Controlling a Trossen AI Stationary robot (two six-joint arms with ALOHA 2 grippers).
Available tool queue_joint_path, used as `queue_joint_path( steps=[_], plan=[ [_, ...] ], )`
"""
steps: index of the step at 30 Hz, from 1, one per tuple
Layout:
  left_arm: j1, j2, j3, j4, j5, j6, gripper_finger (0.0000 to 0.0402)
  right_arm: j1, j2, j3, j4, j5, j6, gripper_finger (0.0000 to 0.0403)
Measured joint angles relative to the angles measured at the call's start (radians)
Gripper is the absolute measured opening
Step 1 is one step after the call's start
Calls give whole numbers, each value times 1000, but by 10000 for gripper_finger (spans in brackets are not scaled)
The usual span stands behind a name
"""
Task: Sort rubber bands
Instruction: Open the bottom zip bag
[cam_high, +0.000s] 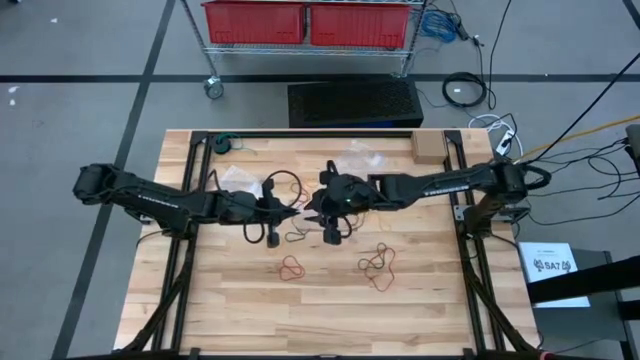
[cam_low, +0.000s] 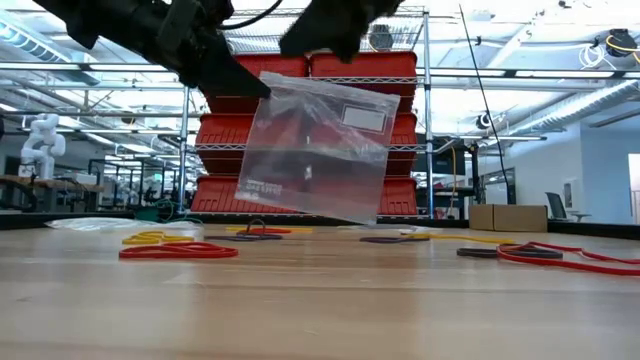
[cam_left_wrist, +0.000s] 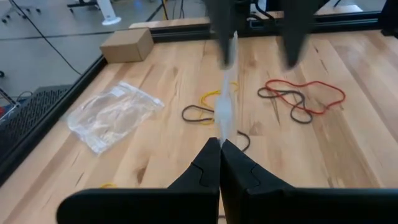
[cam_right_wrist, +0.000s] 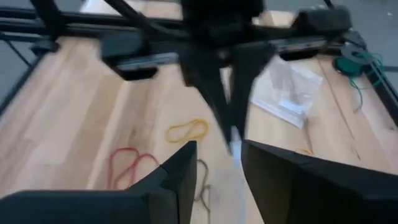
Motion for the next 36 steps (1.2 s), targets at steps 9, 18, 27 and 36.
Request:
queue_joint_path(
  steps=[9, 18, 27, 36],
  plan=[
    [0, 3, 0, 3, 0, -1, 0, -35, 45, 0, 12, 0, -8, 116],
    [0, 3, 0, 3, 0, -4, 0, -44, 55, 0, 23, -43, -18, 76],
    [0, 3, 0, 1, -12, -3, 0, -44, 55, 0, 27, -18, -36, 12],
    [0, 3, 0, 1, -36, -5, 0, -42, 53, 0, -29, -13, -11, 5]
  ],
)
